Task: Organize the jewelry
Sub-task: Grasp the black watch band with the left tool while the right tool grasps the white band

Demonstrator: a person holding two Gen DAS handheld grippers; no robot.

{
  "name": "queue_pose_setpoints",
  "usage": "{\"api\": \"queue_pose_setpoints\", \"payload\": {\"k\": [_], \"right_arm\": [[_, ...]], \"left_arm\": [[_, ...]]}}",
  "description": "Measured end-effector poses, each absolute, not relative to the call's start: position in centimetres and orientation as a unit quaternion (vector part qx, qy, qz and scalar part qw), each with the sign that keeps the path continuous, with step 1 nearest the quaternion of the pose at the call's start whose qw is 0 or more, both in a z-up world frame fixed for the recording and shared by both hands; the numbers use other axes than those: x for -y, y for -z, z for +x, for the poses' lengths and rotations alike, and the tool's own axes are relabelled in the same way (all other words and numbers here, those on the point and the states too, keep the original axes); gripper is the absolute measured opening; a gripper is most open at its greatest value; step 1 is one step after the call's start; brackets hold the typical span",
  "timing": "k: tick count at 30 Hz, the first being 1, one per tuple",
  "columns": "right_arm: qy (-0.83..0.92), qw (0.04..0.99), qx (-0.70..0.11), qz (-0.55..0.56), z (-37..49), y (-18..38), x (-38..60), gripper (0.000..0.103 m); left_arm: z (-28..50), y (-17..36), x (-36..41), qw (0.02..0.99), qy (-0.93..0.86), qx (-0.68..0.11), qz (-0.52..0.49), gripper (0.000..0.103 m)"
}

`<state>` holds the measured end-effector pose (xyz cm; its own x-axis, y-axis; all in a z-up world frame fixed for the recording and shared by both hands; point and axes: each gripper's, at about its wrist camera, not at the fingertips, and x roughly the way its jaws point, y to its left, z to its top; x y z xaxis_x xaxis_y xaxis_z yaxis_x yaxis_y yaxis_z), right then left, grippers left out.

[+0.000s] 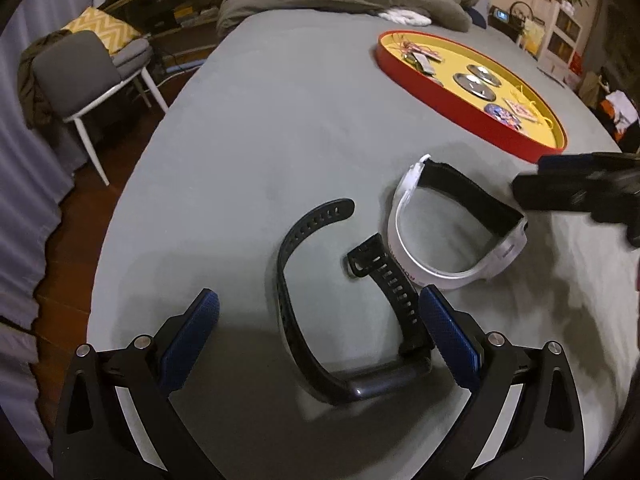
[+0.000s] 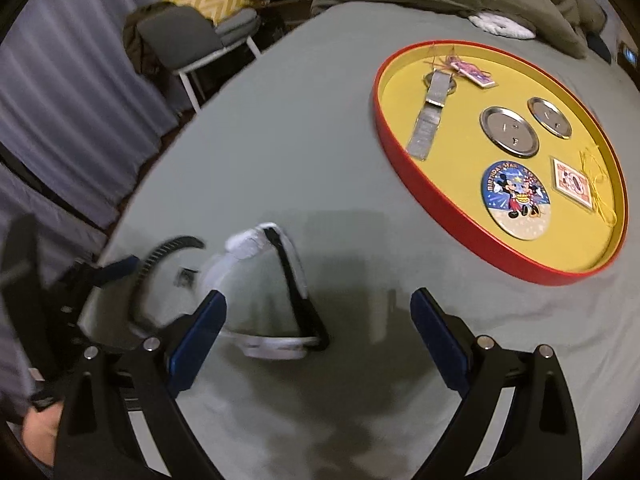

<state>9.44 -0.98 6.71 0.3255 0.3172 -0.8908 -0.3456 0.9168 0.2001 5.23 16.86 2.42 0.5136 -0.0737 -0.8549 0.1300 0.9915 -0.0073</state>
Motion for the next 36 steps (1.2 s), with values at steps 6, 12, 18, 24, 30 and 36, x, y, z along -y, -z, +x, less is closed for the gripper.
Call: {"api": "queue_pose_setpoints", "payload": {"k": [6,12,18,24,30,36], "right_arm": [[-0.197,0.796,-0.573,-0.014,10.7,-4.1,1.1,0.089],[-0.187,0.796,-0.575,-0.028,10.7,-2.7,0.7,0.09],[-0.174,0.806,-0.561,-0.066,10.1,-2.3,-0.1,0.088],[-0.175,0.817,-0.547,-0.052,10.1,-3.0,0.8,0.037],[-0.18,0.818,-0.545,-0.03,10.2,-3.9,1.5,0.01],[-0.19,0.825,-0.532,-0.014,10.2,-5.4,1.8,0.01]], "left_arm": [[3.8,-2.8,-16.3,0.88,0.093,-0.466,0.032,0.097],[4.0,-1.2,-15.1,0.871,0.074,-0.481,0.074,0.097],[4.1,-0.9,-14.6,0.868,0.065,-0.484,0.09,0.097],[3.4,-1.4,-15.1,0.878,0.062,-0.468,0.075,0.073],[2.9,-2.0,-15.5,0.884,0.06,-0.459,0.065,0.054],[2.4,-2.5,-16.0,0.885,0.059,-0.46,0.04,0.051]]}}
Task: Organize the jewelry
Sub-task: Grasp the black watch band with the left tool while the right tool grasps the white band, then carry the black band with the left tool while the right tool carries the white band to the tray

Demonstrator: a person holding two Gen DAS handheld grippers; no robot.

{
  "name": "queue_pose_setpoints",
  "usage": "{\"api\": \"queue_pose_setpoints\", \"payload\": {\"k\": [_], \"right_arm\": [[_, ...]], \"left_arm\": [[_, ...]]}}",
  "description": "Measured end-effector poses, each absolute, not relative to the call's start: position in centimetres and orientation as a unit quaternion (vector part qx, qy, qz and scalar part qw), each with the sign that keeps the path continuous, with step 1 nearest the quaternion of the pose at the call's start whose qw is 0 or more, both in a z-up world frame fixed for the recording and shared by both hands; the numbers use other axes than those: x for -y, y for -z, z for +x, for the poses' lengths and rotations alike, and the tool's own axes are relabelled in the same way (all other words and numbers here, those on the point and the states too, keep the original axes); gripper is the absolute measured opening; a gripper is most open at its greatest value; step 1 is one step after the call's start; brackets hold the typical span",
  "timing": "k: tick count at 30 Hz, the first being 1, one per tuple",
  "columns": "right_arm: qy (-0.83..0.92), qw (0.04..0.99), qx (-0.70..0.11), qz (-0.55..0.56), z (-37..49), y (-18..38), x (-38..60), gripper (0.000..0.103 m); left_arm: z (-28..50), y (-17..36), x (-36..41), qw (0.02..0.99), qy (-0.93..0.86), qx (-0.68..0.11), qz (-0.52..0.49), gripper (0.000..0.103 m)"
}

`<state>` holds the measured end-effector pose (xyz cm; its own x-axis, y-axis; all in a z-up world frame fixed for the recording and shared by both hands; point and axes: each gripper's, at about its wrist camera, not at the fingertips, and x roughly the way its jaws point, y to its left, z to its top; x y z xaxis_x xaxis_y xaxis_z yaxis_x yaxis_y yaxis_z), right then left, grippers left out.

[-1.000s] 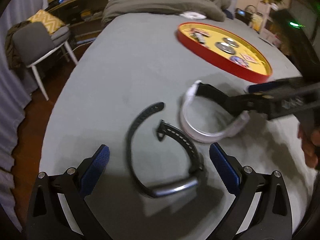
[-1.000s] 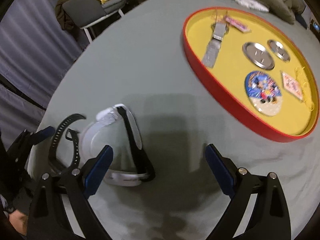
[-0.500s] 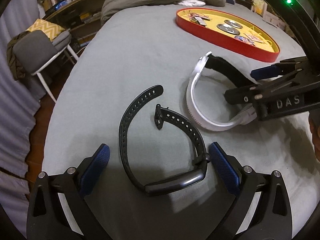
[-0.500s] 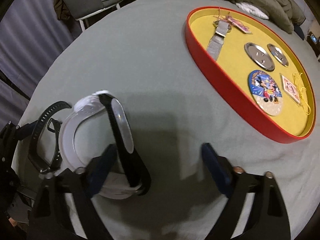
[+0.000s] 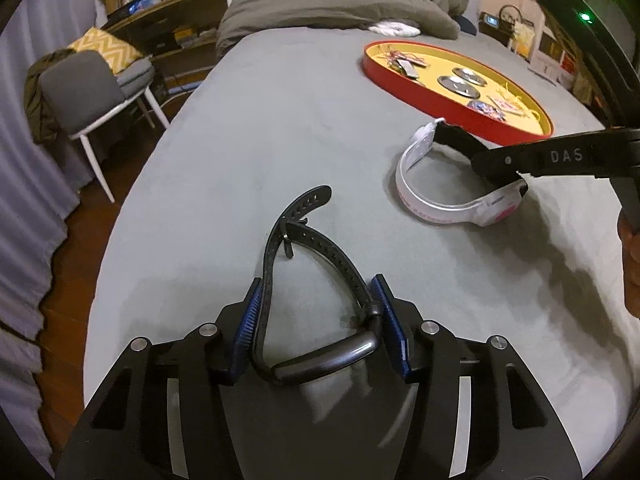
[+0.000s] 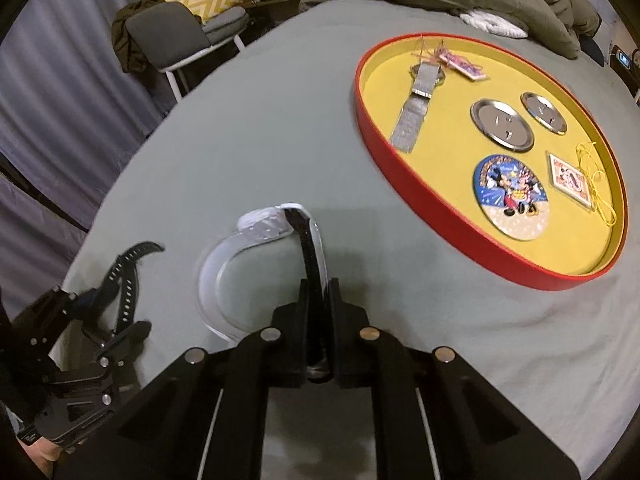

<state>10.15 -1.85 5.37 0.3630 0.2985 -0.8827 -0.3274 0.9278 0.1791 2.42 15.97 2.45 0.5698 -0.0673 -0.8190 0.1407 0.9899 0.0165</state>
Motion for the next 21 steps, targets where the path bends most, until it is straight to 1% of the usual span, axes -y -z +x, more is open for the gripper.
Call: {"api": "queue_pose_setpoints", "payload": {"k": [11,16,21], "right_arm": [[-0.192,0.841,-0.505,0.018,9.7,-8.6,5.4,0.01],[-0.187,0.851,-0.49,0.026,9.4,-10.6,7.6,0.01],[-0.176,0.868,-0.462,0.042,8.6,-14.2,11.1,0.01]], "left_arm": [[1.3,-4.2,-15.4,0.885,0.058,-0.46,0.032,0.051],[1.2,-6.4,-13.7,0.892,0.066,-0.446,0.038,0.051],[1.6,-9.4,-11.1,0.899,0.083,-0.427,0.045,0.051]]}}
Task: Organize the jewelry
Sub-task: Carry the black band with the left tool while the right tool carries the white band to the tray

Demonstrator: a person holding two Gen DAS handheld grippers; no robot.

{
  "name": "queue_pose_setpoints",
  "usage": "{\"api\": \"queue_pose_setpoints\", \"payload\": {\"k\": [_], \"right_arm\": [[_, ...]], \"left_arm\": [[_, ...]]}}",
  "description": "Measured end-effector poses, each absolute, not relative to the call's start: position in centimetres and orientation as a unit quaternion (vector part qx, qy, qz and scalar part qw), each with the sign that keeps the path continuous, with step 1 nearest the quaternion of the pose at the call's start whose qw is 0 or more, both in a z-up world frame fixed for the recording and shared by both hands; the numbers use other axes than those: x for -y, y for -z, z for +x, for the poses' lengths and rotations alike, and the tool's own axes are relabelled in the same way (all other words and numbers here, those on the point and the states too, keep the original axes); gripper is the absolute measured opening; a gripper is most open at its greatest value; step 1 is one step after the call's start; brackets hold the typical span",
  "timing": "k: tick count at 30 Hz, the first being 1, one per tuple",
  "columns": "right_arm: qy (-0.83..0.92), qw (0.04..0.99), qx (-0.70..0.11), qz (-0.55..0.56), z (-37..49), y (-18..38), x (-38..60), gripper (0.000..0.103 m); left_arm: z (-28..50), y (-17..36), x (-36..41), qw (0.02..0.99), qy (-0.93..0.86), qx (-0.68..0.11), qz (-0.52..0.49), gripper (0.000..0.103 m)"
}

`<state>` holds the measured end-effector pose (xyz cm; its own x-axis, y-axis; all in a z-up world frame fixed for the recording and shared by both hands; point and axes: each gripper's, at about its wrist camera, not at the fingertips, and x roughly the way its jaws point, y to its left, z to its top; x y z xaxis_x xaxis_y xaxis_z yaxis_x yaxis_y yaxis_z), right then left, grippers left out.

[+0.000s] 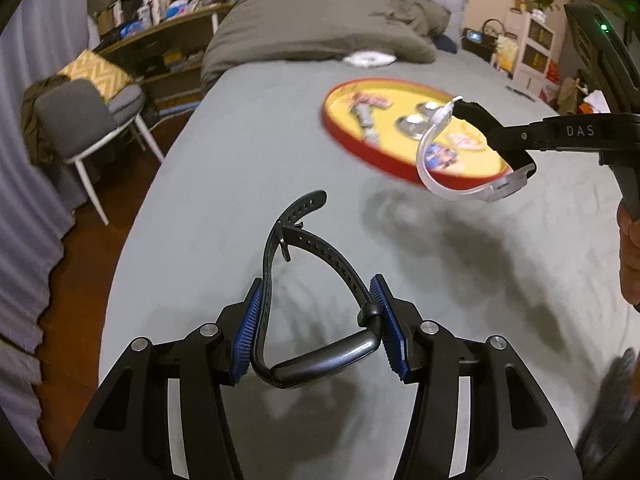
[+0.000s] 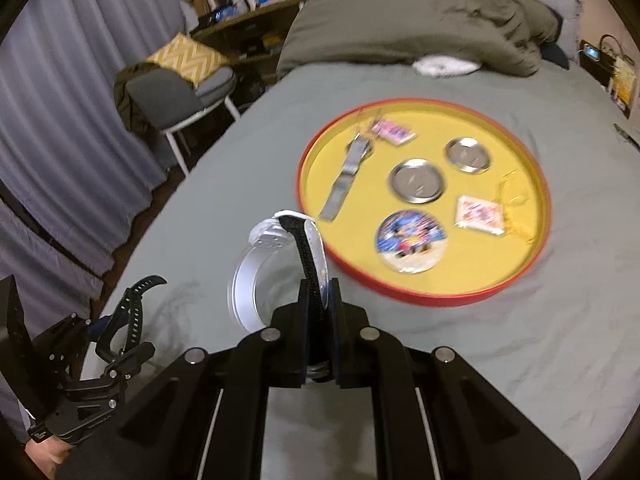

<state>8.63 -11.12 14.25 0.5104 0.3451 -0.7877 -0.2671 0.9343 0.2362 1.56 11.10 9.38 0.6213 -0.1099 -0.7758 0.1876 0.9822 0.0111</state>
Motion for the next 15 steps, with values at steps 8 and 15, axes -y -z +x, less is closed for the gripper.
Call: {"api": "queue_pose_setpoints", "payload": {"k": [8,15], "right_arm": [[-0.148,0.896,-0.412,0.079,8.5,-19.1,17.4,0.01],[-0.11,0.905,-0.399,0.098,13.1,-18.4,21.8,0.01]], "left_arm": [[5.1,-14.5,-5.9,0.909,0.118,-0.398,0.045,0.051],[12.7,-15.4,-0.2,0.912,0.145,-0.38,0.054,0.051]]}}
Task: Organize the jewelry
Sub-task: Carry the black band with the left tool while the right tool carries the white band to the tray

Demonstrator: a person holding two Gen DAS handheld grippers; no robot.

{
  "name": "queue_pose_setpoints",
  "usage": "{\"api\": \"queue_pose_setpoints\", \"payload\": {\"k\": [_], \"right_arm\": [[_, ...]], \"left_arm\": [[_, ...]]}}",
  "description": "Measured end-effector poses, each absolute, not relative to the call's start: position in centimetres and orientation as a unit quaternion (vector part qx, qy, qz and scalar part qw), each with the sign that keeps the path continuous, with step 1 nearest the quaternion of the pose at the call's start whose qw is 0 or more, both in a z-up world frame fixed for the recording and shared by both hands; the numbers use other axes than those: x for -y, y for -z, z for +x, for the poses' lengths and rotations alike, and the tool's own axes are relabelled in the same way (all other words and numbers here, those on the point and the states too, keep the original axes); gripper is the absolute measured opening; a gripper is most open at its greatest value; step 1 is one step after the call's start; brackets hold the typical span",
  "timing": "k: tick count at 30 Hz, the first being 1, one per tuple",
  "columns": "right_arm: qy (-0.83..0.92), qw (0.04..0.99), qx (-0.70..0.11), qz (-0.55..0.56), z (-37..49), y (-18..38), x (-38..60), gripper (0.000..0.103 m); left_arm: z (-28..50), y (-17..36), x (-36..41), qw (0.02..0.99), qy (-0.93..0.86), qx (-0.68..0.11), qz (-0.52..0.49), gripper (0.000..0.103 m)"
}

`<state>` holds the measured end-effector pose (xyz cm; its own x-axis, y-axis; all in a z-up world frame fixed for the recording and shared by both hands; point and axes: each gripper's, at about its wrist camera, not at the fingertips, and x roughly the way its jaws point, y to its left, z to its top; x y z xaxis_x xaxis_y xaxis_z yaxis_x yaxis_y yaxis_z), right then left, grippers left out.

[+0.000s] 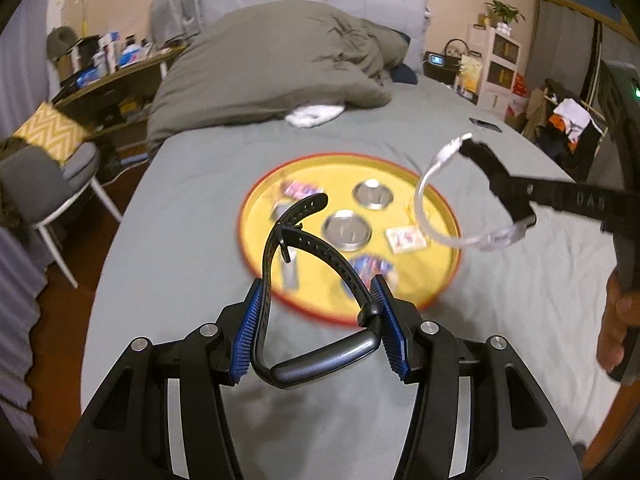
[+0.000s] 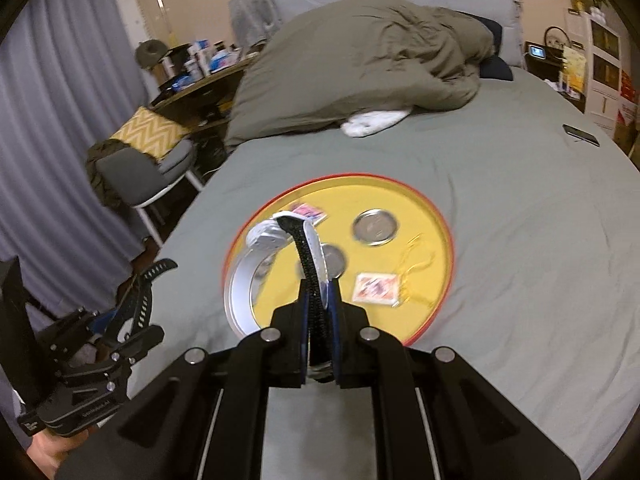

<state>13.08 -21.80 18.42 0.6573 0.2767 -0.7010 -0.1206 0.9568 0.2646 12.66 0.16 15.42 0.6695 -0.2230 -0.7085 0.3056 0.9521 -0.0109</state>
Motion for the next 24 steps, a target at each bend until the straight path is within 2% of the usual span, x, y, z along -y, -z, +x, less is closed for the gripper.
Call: {"api": "queue_pose_setpoints", "payload": {"k": [15,24], "right_arm": [[-0.082,0.899,-0.416,0.11,24.9,-11.2,25.0,0.01],[-0.07,0.9,-0.413,0.118,27.8,-7.9,27.3,0.01]], "left_arm": [[31.0,-10.8,7.7,0.895,0.156,-0.416,0.045,0.052],[37.3,-6.6,10.8,0.881,0.155,-0.444,0.053,0.052]]}}
